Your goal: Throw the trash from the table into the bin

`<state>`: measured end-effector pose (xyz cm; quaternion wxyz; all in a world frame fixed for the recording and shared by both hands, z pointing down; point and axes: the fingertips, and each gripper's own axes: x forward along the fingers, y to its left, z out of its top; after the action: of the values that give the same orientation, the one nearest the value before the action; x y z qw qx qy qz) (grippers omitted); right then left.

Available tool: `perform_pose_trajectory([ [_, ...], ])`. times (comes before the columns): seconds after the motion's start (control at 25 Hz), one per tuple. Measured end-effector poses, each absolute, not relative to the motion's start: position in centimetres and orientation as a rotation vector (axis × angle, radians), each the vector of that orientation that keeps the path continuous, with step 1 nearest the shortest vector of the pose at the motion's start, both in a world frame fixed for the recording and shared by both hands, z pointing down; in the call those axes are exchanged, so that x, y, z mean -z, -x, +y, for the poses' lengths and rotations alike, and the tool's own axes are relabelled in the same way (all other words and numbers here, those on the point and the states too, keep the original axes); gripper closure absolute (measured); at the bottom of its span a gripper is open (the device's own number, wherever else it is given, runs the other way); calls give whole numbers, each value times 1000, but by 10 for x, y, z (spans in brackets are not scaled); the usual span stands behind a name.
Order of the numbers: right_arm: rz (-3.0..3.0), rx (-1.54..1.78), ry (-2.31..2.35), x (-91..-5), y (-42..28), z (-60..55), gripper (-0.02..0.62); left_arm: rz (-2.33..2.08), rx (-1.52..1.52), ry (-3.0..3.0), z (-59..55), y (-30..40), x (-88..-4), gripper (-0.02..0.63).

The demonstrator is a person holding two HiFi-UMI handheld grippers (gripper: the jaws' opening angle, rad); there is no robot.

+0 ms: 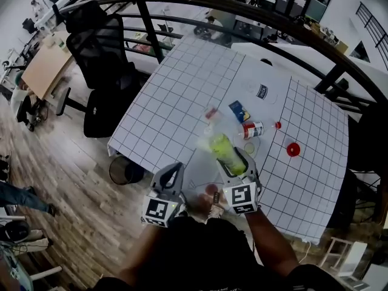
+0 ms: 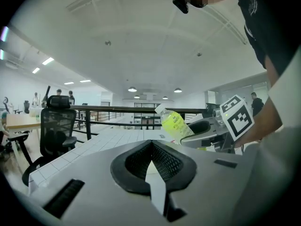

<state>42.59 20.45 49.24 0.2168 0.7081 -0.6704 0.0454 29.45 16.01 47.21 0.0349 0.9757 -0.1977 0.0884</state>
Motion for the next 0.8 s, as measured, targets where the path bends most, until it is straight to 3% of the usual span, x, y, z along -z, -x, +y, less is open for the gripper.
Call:
perform_pose_trajectory([
  [0.48, -2134, -140, -2101, -457, -401, 199, 308, -826, -263, -2940, 160, -260, -470, 588],
  [0.8, -2360, -40, -2015, -428, -351, 175, 308, -1080, -242, -2874, 133, -199, -455, 588],
])
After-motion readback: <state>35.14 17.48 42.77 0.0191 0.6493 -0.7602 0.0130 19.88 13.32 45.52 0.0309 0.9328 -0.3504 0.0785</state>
